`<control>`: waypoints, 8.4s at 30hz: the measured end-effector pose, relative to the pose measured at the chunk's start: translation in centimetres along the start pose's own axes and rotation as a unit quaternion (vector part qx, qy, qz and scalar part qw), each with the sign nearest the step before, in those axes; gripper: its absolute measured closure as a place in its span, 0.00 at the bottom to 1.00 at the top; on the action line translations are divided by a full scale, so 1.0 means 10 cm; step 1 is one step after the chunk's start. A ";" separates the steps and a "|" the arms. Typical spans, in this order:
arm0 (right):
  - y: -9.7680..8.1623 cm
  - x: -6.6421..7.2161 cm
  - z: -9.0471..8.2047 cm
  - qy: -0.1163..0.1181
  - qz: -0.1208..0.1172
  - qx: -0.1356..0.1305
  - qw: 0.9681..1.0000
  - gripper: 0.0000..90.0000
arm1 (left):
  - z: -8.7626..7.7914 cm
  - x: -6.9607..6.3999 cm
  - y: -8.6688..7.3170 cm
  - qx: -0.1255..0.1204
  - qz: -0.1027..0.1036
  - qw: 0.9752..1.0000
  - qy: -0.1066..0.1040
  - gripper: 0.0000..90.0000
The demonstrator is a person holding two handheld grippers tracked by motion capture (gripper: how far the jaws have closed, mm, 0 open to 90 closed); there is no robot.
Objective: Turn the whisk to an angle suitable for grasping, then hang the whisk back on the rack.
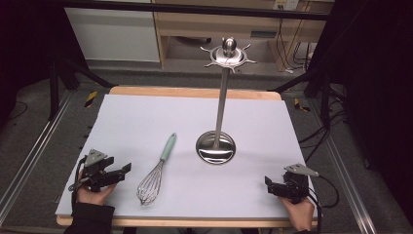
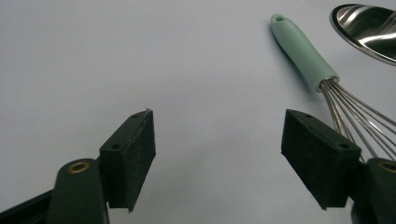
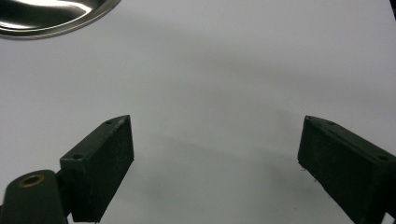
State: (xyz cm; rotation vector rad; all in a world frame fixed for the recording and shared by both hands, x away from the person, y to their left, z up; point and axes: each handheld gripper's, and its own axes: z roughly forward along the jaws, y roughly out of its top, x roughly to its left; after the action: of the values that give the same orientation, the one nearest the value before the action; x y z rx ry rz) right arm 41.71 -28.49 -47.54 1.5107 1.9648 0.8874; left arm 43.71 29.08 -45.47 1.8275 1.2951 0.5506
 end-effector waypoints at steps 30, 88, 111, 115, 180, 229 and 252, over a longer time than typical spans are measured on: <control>0.00 -0.01 0.01 0.000 0.005 0.006 1.000 0.12 | -0.08 -0.26 0.30 -0.013 0.018 0.999 -0.025 0.40; 0.01 0.00 0.01 0.000 -0.006 0.010 1.000 0.12 | 0.45 -0.78 0.99 0.105 0.098 0.989 -0.042 0.41; 0.01 0.01 0.02 0.004 -0.005 0.015 1.000 0.12 | 0.86 -0.84 0.89 0.176 0.102 0.978 -0.040 0.48; 0.01 0.01 0.02 0.005 -0.005 0.015 1.000 0.12 | 0.91 -0.84 0.89 0.185 0.093 0.977 -0.041 0.50; 0.02 0.00 0.03 0.008 -0.007 0.020 1.000 0.12 | 1.07 -0.94 0.82 0.233 0.061 0.970 -0.036 0.76; 0.00 -0.01 0.01 0.006 -0.005 0.016 1.000 0.12 | -0.11 -0.61 0.74 0.001 0.030 0.997 -0.067 0.76; 0.00 0.00 0.02 0.006 -0.001 0.014 1.000 0.12 | -0.46 -0.69 0.94 -0.098 0.038 0.992 -0.072 0.76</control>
State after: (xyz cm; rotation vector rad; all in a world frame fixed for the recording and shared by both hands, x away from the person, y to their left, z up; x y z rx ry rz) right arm 41.84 -28.44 -47.60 1.5233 1.9946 0.8734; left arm 43.10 23.01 -34.50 1.7252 1.0421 0.5550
